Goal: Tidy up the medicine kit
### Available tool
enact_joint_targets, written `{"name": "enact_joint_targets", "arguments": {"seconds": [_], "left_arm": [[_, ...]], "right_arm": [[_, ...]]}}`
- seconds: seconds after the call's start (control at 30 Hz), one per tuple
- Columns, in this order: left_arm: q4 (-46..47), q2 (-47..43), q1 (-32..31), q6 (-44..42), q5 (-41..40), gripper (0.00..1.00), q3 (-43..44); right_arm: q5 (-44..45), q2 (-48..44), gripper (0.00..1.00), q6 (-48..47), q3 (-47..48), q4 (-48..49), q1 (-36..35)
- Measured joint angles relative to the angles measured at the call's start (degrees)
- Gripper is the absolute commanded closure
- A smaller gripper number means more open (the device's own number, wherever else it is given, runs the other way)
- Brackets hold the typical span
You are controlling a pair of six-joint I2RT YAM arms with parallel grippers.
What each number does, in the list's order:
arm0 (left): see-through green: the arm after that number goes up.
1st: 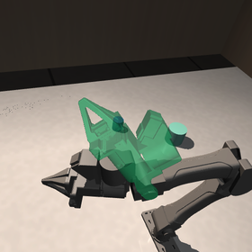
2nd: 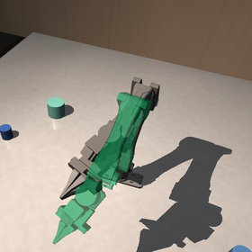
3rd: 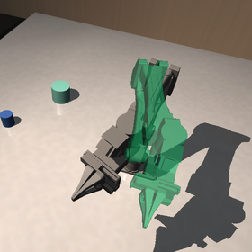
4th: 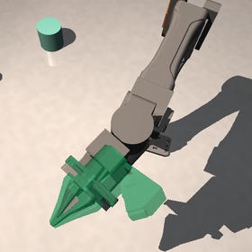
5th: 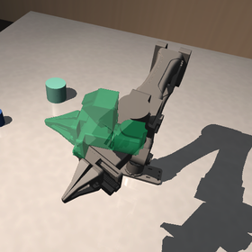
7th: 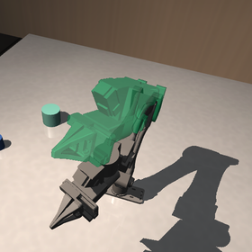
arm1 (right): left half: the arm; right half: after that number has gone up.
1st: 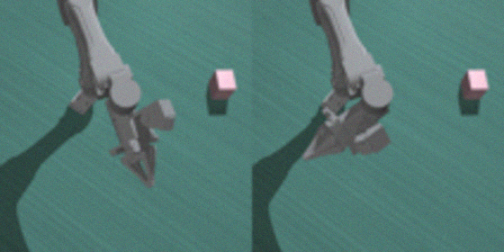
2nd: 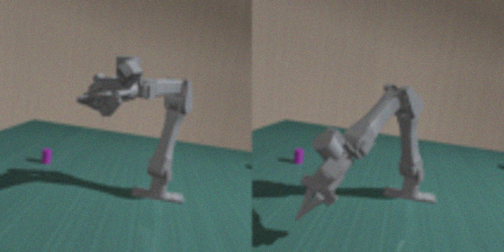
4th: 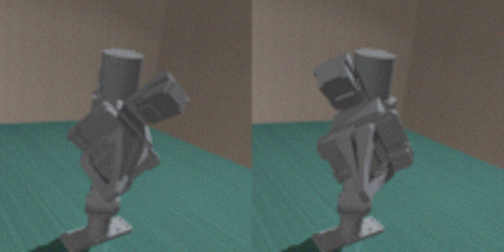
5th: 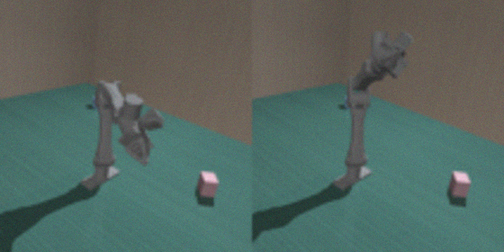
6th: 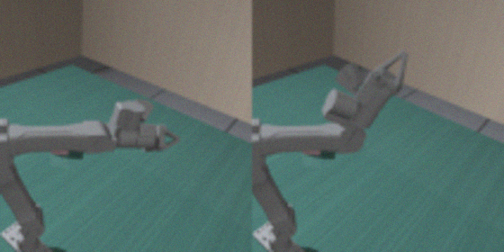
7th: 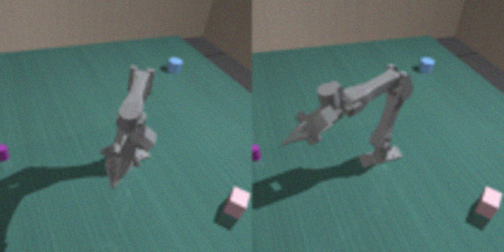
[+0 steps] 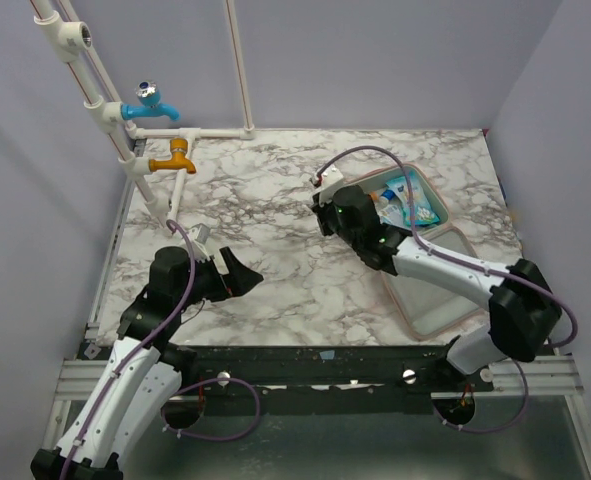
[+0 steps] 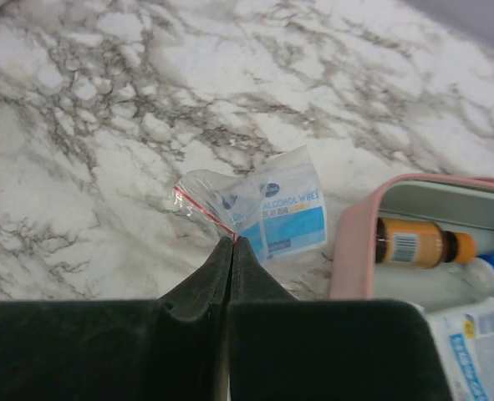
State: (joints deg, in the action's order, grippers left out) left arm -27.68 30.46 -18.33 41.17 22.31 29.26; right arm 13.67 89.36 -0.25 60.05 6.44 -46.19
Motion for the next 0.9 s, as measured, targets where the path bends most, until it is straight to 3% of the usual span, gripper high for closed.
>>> {"name": "enact_joint_targets", "arguments": {"seconds": [0.13, 0.37, 0.9], "left_arm": [[-0.11, -0.02, 0.0, 0.35, 0.0, 0.05, 0.0], [-0.33, 0.02, 0.0, 0.63, 0.0, 0.05, 0.0], [-1.27, -1.31, 0.0, 0.63, -0.24, 0.05, 0.0]], "right_arm": [[5.73, -6.84, 0.99, -2.62, -2.36, -0.09, -0.07], [14.71, -9.46, 0.99, -7.87, -5.51, 0.44, 1.03], [14.6, 6.38, 0.99, -9.9, -3.72, 2.29, 12.22]]}}
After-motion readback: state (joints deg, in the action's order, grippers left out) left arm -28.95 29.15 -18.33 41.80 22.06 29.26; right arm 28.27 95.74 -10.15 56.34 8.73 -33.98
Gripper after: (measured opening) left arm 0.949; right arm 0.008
